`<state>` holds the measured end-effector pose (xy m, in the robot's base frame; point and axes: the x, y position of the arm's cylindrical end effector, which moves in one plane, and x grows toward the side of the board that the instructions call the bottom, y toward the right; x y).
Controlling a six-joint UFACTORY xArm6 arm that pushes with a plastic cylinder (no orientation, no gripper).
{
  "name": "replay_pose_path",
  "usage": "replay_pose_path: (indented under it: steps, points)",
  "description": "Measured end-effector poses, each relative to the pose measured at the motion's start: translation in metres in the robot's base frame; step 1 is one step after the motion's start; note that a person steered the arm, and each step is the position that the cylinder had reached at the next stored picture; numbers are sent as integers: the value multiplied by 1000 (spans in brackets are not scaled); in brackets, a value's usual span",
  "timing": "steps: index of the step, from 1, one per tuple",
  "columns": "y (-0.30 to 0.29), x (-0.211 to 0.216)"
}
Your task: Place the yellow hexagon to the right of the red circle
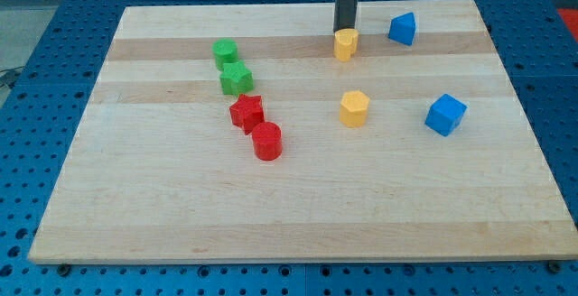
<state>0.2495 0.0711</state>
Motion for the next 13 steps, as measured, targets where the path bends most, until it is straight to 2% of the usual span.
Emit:
replay_pose_path:
  steps: [1,2,4,5,7,11,13]
  points:
    - [12,-10]
    - [41,4]
    - [50,92]
    - [45,123]
    - [29,149]
    - [-15,238]
    - [-15,251]
